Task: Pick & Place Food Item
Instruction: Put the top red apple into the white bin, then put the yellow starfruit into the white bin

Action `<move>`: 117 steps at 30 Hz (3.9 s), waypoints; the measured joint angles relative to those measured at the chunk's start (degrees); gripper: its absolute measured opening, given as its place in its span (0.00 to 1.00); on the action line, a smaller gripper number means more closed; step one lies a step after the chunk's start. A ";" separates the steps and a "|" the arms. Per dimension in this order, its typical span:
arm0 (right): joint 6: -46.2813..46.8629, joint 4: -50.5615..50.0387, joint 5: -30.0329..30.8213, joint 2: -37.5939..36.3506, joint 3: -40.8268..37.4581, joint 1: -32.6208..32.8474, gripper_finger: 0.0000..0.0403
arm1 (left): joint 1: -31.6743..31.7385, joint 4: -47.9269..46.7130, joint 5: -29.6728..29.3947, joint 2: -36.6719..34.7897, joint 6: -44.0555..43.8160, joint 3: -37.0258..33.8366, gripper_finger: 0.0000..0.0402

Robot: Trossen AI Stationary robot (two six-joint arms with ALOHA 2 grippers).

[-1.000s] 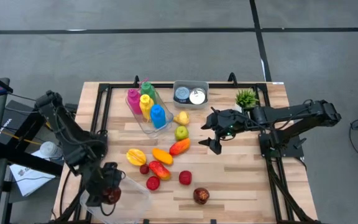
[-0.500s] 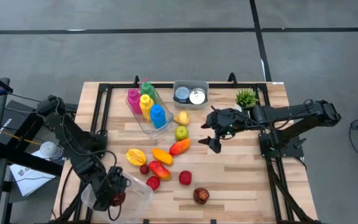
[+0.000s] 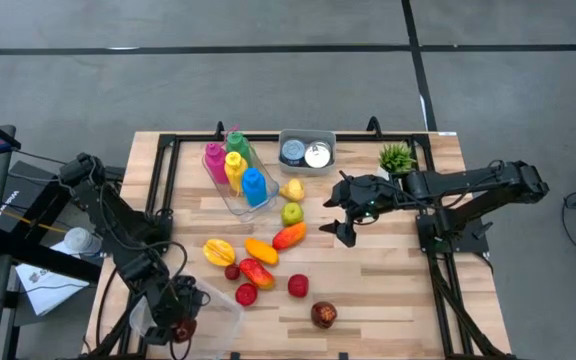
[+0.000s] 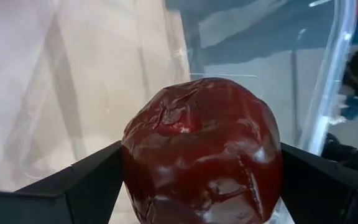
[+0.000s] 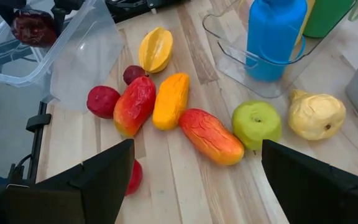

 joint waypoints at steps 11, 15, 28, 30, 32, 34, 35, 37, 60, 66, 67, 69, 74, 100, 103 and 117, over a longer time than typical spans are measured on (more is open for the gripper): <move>0.00 -0.02 -0.01 0.00 0.00 0.00 0.84 | 0.26 2.82 -5.27 -0.01 -0.59 0.00 0.90; 0.00 -0.01 -0.01 0.00 0.00 0.00 0.84 | 0.26 3.14 -5.19 -0.02 -2.38 0.00 0.90; 0.00 0.00 -0.02 0.00 -0.02 0.00 0.84 | 0.66 2.97 -2.57 -0.02 -13.17 0.00 0.99; 0.00 0.00 -0.03 0.00 -0.02 0.00 0.84 | 0.66 2.99 -2.51 -0.02 -14.22 0.00 0.98; 0.00 0.00 -0.03 0.00 -0.02 0.00 0.84 | 0.63 3.01 -2.11 -0.02 -15.57 0.00 0.98; 0.00 0.00 -0.03 0.00 -0.02 0.00 0.84 | 0.66 3.22 -0.95 -0.10 -16.70 0.00 0.98; 0.00 0.00 -0.03 0.00 -0.02 0.00 0.84 | 0.63 3.52 -0.07 -0.25 -16.82 0.00 0.99; 0.00 0.00 -0.03 0.00 -0.02 0.00 0.84 | 0.63 5.04 2.04 -1.01 -16.96 0.00 0.99; 0.00 1.58 -0.25 0.00 -0.06 0.00 0.84 | 16.59 12.65 -35.82 -33.43 -11.99 0.02 0.88; -5.27 6.35 -5.70 -1.54 4.82 -0.21 0.84 | 21.76 13.59 -38.16 -32.85 6.15 0.02 0.88; -6.96 6.80 -6.29 -2.10 6.83 -0.37 0.84 | 22.64 13.48 -38.00 -32.48 8.66 0.02 0.87; -10.87 3.95 -6.42 -4.10 9.70 -0.38 0.82 | 24.12 13.00 -36.18 -31.32 13.62 0.02 0.87; -19.56 3.07 -6.18 -11.93 14.04 -0.52 0.76 | 27.82 8.89 -30.88 -27.49 19.66 0.05 0.87; -6.12 46.15 2.73 -43.76 -42.18 -3.90 0.34 | 31.52 -0.01 -21.25 -16.58 27.15 0.02 0.87; -5.94 52.25 1.58 -43.74 -47.04 -3.56 0.15 | 31.52 0.04 -21.30 -16.63 30.03 -0.87 0.87; -5.07 57.61 -11.86 -45.49 -55.88 -3.14 0.01 | 31.52 2.43 -18.43 -16.78 29.24 -11.44 0.87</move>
